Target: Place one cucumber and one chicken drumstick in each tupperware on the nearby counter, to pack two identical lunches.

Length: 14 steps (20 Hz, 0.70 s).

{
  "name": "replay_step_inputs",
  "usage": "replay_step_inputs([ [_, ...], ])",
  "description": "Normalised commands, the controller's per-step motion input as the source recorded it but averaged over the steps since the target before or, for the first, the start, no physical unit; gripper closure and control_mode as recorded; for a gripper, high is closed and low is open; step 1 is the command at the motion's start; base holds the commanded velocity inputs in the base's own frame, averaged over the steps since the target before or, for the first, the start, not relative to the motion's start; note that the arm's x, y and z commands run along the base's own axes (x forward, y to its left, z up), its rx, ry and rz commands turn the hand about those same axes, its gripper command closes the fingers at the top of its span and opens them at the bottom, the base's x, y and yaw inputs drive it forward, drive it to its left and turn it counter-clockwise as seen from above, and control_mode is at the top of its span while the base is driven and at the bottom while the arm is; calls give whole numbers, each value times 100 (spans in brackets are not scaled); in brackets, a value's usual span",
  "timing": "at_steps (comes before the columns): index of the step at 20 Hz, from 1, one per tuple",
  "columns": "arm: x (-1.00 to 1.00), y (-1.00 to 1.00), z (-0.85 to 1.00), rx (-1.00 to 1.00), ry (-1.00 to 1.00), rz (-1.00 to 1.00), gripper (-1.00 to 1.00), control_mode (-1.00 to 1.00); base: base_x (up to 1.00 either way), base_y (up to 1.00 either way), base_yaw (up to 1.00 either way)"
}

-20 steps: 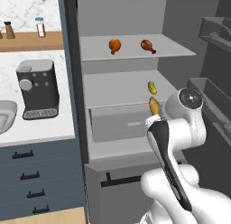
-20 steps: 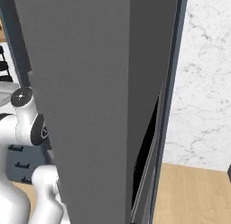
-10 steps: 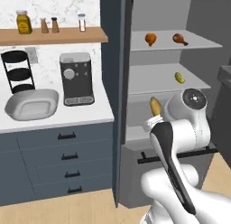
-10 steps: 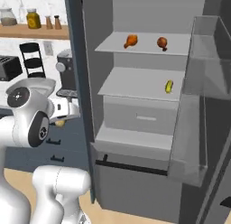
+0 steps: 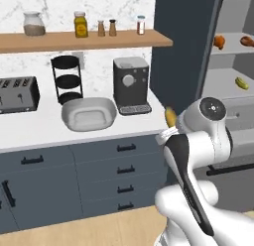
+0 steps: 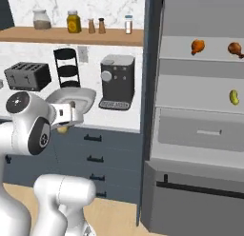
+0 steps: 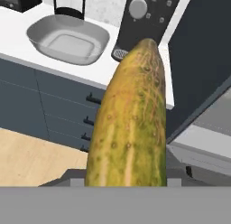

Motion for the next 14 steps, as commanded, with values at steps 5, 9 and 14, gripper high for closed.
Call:
replay_step_inputs([
  [5,0,0,0,0,0,0,100,100,98,87,-14],
  [9,0,0,0,0,0,0,100,100,100,61,-16],
  [14,19,7,-1,0,2,-2,100,-100,80,45,-12],
])
